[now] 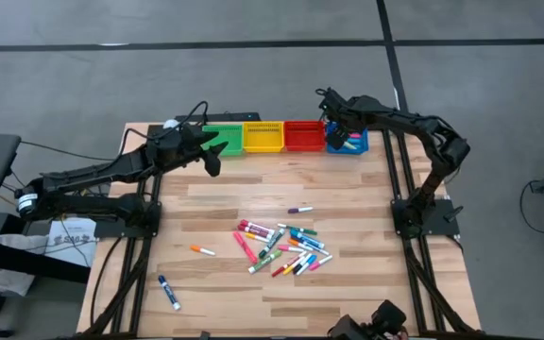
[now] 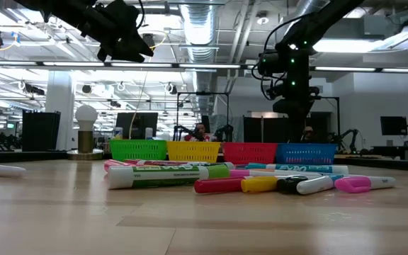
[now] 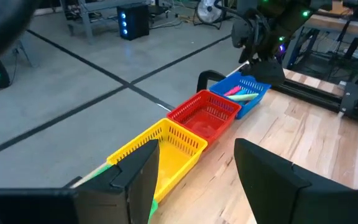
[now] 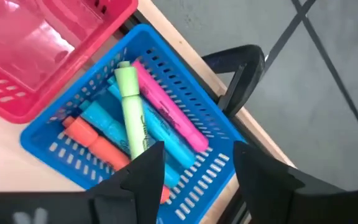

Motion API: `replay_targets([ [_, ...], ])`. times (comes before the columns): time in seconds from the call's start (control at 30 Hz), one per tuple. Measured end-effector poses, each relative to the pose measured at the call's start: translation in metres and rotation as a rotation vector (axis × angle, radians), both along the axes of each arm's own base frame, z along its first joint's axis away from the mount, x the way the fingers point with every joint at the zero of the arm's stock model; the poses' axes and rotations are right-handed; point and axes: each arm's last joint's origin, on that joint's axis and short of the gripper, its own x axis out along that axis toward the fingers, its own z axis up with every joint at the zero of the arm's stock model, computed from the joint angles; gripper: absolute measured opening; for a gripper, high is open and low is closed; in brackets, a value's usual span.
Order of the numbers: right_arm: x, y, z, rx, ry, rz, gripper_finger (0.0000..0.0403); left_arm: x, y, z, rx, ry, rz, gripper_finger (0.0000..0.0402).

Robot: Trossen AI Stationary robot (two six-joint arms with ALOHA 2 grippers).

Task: Pick & Place Markers
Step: Put the pink highlighter pen into the blue basket

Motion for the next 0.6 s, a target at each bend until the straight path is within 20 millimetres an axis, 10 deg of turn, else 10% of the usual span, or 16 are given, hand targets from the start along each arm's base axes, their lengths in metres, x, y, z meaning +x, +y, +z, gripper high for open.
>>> replay_targets([
  [0.6, 0.01, 0.073, 0.095, -0.16, -0.565, 0.1, 0.0183, 0.011, -0.038, -0.005, -0.067, 0.025, -0.265, 0.0208],
])
